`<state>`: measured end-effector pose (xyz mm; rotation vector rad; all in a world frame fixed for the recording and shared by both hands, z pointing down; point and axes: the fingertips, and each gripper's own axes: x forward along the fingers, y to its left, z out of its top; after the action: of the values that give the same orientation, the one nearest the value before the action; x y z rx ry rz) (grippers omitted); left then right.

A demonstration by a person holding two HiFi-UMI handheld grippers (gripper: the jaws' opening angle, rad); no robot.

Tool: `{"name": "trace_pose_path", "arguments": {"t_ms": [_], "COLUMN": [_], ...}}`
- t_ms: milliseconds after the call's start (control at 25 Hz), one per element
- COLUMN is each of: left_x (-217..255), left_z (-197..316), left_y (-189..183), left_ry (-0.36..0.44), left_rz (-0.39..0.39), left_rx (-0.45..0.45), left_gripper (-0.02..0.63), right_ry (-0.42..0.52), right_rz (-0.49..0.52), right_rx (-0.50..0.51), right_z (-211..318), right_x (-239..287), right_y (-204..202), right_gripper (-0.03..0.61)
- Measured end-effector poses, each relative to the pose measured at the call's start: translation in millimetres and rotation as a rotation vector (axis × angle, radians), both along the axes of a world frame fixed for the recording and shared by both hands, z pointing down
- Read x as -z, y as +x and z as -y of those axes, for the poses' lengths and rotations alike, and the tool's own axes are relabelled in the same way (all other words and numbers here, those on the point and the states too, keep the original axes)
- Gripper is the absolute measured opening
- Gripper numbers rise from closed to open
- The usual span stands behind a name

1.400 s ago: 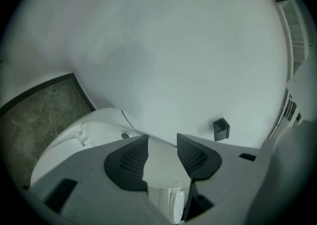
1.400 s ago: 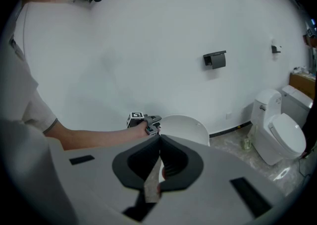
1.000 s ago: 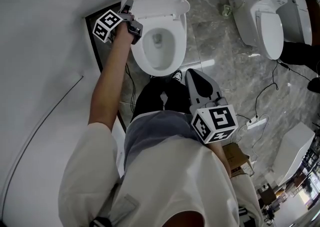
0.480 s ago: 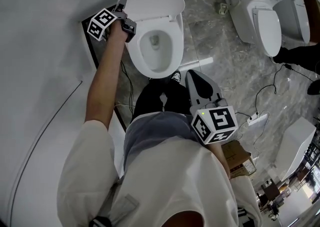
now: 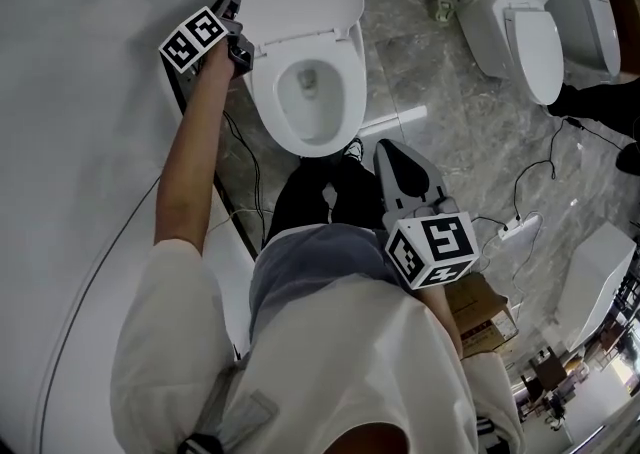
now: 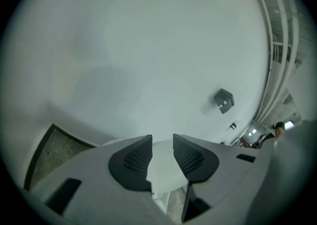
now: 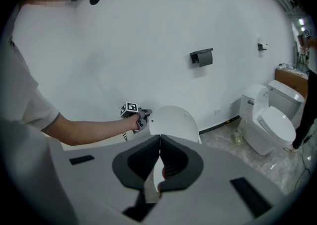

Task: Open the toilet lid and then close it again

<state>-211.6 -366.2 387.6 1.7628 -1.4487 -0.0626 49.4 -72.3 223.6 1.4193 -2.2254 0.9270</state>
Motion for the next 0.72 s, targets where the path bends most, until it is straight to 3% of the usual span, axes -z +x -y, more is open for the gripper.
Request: {"name": "trace_pose_path", "arguments": {"t_ms": [120,280,480,600,720], "left_x": [15.0,18.8,13.1,8.5,5.8], "left_z": [11.1,15.5,20.9,21.0,23.0], "left_y": [9.2,29.8,42.0,50.7,58.8], "left_ry": [0.065,0.105,0.15,0.177,0.196], "left_rz": [0.152,0.422,0.729,0.862,0.943], "left_rx": [-0.155,-0.418,-0.661,-0.794,-0.88], "left_gripper": [0.124,0.124,0.124,0.124,0.114], "right_ry": [0.0,0.0,-0.005,-0.008,-0.009], "right_rz": [0.003,0.008,0.005,0.004,0.002], "right_rx": [-0.004,-0.01,-0.022,-0.034,-0.044], "right_z": [3.4,6.0,8.5,7.3,7.6], "right_x": [-0.6,0.4,-1.2,-1.6,-3.4], "right_y": [-2.7,-4.6,-4.8,-4.4,-3.6], "right_gripper": [0.011,0.011,0.011,0.011,0.011]}}
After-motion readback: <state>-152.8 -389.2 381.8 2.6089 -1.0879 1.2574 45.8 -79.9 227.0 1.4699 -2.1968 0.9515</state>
